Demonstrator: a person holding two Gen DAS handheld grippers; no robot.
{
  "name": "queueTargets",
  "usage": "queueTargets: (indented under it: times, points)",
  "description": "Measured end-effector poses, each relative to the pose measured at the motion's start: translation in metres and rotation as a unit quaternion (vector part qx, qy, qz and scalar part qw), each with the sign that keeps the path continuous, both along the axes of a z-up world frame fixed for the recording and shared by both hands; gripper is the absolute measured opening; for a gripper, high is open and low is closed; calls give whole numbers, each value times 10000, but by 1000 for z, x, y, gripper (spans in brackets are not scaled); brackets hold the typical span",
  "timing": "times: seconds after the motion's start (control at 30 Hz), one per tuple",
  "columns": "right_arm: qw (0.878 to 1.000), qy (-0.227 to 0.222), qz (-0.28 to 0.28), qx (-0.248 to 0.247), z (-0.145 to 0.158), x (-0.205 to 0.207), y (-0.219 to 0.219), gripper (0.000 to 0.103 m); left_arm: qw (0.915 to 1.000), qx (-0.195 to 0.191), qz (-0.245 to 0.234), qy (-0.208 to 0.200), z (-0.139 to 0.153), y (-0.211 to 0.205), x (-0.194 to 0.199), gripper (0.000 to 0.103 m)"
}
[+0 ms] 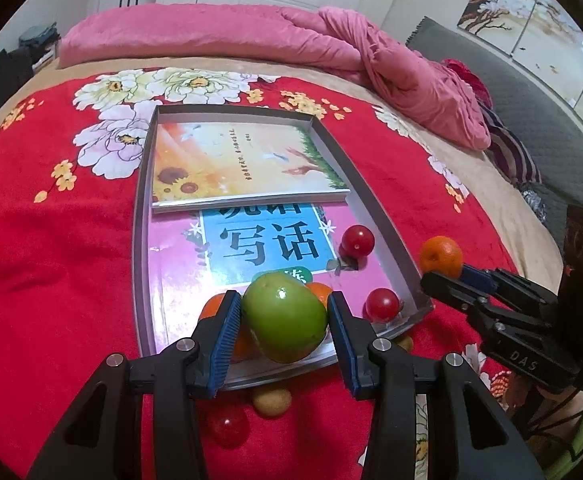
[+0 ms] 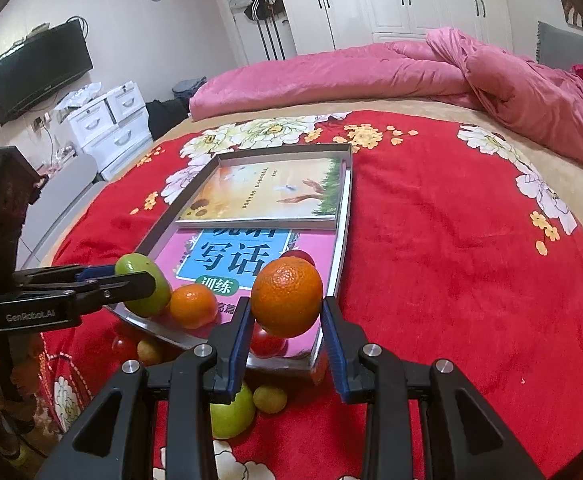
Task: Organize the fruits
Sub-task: 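Carry the green apple into the tray with the left tool while the right tool lowers the mandarin there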
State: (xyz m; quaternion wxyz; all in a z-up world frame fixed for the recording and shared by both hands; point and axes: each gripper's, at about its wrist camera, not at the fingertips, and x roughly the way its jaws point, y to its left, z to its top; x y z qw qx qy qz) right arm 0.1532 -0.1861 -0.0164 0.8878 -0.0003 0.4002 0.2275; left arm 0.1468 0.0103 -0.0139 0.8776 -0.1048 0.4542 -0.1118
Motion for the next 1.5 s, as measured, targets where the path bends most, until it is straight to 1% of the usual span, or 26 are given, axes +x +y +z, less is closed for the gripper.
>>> queueTargets:
  times: [0.2, 0.47, 0.57, 0.7, 1.13, 1.5]
  points:
    - [9998, -13, 150, -152, -5, 5, 10, 35, 9999, -102, 67, 17, 0, 3, 5, 46]
    - [9995, 53, 217, -216, -11, 12, 15, 35, 9997, -172, 143, 35, 0, 6, 19, 46]
    - [9995, 71, 226, -227, -13, 14, 16, 35, 9996, -221, 156, 118, -3, 6, 30, 46]
    - [9994, 98, 234, -252, -15, 17, 16, 35, 9991, -247, 144, 323, -16, 3, 42, 44]
    - [9992, 121, 259, -262, -18, 21, 17, 35, 9992, -248, 149, 258, -19, 1, 44, 44]
    - [9986, 209, 353, -325, -23, 28, 24, 35, 9992, -212, 159, 292, -19, 1, 47, 44]
